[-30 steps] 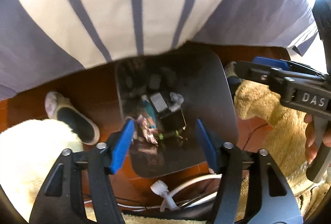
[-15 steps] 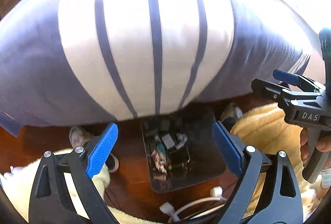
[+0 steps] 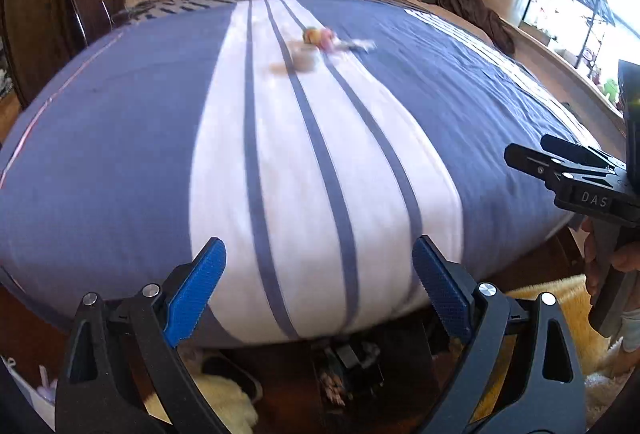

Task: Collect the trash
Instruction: 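Raise both open tools back over the bed items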

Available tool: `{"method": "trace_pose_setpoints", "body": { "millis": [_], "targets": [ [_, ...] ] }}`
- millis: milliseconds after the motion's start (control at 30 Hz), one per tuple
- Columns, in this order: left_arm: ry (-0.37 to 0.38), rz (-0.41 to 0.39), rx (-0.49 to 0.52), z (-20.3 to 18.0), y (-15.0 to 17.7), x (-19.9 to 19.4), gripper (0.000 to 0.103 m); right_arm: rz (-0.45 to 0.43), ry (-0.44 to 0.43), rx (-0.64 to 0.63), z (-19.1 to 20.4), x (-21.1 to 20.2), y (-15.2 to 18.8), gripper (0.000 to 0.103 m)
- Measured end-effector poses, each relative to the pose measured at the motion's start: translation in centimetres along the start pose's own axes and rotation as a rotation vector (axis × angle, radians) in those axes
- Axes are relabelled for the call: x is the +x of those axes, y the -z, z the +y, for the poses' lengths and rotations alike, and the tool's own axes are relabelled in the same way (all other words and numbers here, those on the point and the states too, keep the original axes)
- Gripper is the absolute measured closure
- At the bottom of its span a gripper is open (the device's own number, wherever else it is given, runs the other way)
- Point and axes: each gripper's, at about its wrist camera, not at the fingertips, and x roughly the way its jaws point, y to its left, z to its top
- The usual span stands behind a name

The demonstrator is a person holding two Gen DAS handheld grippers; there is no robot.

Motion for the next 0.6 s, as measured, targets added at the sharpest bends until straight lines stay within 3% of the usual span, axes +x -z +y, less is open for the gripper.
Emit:
{"method": "trace_pose_setpoints", "body": {
  "millis": [267, 500, 600],
  "targets": [
    [-0.033, -0.04, -0.004, 1.7, -6.3, 3.3, 0.014, -0.008, 0.013, -0.019, -0.2, 3.7, -5.5, 0.004],
    [-0.04, -0.028, 0.007, 2.4, -10.6, 7.8, 0.015, 0.027, 0.023, -0.031, 0.3, 8.2, -9.7, 0.004],
    [-0.04, -0.02, 0.001, 2.8, -12.3, 10.2, 0.022, 0.042, 0.027, -0.032, 0.3, 10.3, -11.0, 0.004]
  ]
}}
